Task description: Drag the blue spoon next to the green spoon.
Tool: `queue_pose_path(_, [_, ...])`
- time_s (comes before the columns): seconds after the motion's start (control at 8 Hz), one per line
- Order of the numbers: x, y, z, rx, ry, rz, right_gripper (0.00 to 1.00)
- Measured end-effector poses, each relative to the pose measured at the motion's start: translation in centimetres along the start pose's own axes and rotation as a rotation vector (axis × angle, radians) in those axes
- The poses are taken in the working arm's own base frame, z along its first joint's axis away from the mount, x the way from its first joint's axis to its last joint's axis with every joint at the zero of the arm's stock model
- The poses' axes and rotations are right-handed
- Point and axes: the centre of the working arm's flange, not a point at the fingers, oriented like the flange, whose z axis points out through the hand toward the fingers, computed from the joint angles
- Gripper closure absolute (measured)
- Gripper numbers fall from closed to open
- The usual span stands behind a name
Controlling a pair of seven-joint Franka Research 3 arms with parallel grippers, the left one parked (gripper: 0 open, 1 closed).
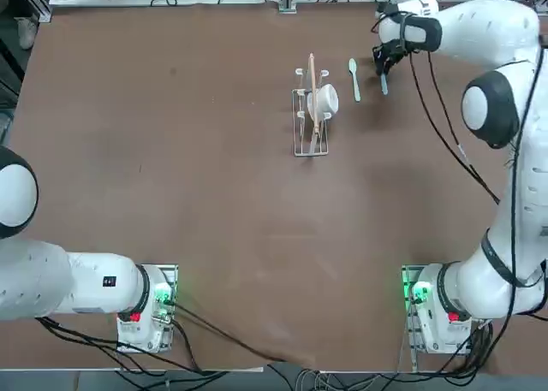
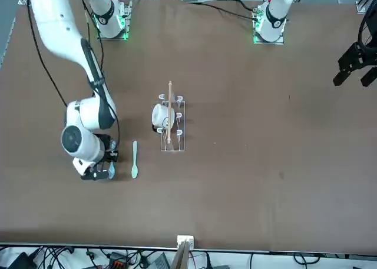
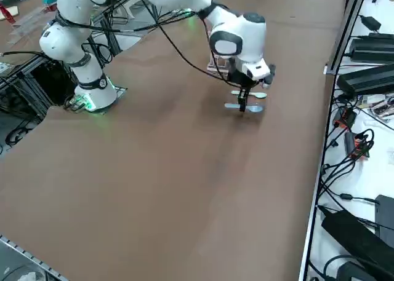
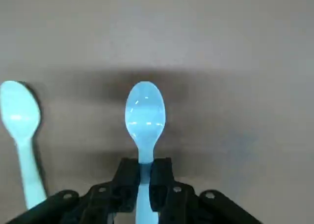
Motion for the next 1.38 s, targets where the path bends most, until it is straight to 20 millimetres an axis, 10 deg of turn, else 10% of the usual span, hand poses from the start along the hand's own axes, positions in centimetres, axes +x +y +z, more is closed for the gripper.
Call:
queue_pose_path(0.62, [0.4, 0.0, 0.4, -0.001, 0.002, 0.018, 0.81])
queue_pose_path(1.38, [0.9, 0.1, -0.5, 0.0, 0.019, 0.024, 0.5])
